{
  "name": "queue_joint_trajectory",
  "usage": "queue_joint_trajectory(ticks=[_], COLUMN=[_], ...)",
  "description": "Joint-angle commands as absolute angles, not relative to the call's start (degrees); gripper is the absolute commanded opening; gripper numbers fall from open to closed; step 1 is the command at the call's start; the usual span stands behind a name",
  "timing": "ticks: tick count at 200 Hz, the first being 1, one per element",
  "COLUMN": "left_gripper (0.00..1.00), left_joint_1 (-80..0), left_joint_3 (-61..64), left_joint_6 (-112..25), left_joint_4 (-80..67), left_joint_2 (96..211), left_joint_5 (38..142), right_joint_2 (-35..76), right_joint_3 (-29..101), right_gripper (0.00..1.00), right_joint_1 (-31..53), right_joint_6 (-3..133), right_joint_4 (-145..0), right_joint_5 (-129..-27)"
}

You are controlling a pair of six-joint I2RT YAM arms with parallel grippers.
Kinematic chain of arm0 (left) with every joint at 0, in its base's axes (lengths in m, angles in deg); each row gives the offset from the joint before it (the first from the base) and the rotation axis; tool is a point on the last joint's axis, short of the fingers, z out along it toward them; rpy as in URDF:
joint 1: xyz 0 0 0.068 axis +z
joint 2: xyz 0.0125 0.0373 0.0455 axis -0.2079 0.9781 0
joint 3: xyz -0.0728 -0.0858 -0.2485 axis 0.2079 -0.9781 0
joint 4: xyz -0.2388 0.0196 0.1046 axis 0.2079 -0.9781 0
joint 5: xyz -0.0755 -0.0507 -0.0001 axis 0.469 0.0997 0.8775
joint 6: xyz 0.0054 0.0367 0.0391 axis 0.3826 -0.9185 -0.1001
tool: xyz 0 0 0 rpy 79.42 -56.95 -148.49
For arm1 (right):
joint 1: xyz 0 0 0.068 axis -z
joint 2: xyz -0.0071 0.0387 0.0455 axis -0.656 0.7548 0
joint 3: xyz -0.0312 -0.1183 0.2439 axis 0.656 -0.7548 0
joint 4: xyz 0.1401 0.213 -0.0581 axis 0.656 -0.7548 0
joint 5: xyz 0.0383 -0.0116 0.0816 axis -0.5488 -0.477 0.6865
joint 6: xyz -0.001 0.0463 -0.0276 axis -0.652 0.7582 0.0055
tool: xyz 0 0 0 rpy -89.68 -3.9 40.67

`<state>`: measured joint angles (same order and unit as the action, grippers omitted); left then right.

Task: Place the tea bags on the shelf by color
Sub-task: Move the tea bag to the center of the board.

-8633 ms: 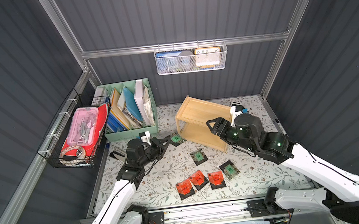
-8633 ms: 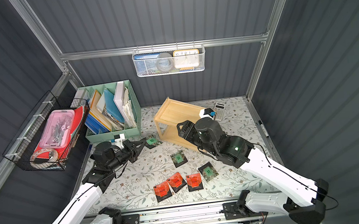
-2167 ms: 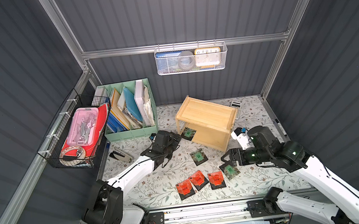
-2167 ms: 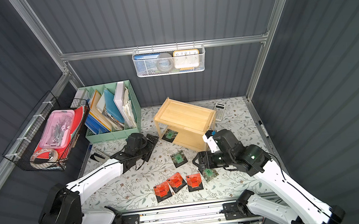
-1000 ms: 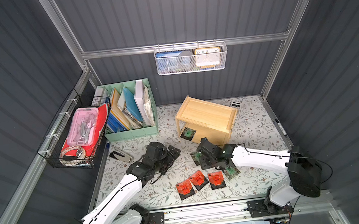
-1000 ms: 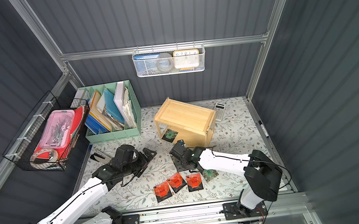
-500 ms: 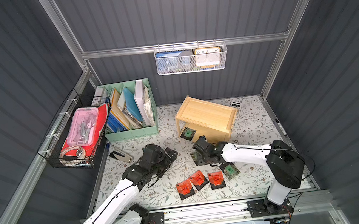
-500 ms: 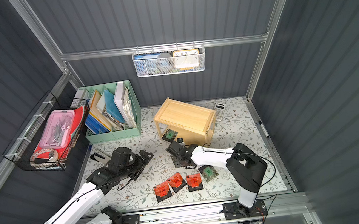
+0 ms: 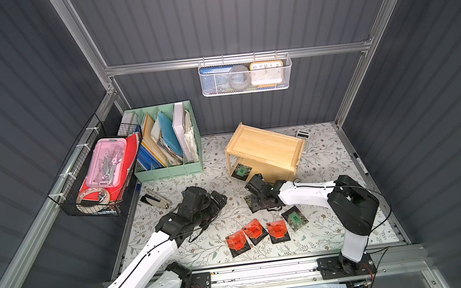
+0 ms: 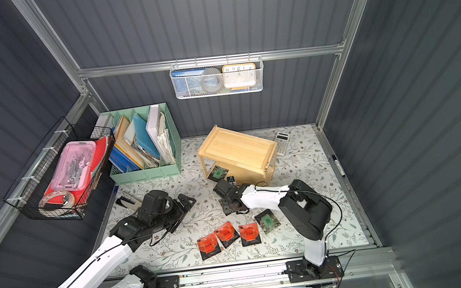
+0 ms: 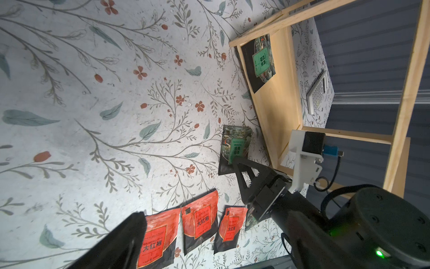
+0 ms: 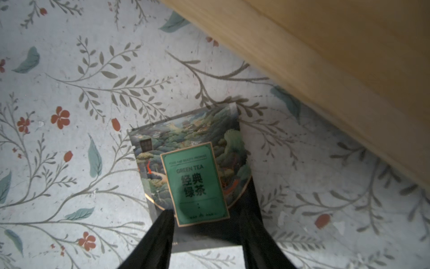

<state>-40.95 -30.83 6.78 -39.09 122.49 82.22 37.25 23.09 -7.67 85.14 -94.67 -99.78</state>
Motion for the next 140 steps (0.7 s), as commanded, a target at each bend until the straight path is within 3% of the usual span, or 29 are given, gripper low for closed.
queue_joint_trajectory(ticks=[1,140], left_gripper=[1.00,1.00], left_joint_1=[-41.1,-41.1], left_joint_3=[-31.9,-34.8], left_joint_6=[7.2,8.0], left_joint_4=[-40.9,-38.2], left_joint_2=[121.7,121.1], left_joint_5=[81.6,81.6], right_joint_2=[38.4,41.6], right_joint_3=[24.2,26.3], right_gripper=[0.51,0.50], right_joint_1=[-7.4,-9.1], right_joint_6=[86.1,93.4], right_joint_4=[-94.8,-91.4], right_joint_5=[-99.1,-86.3])
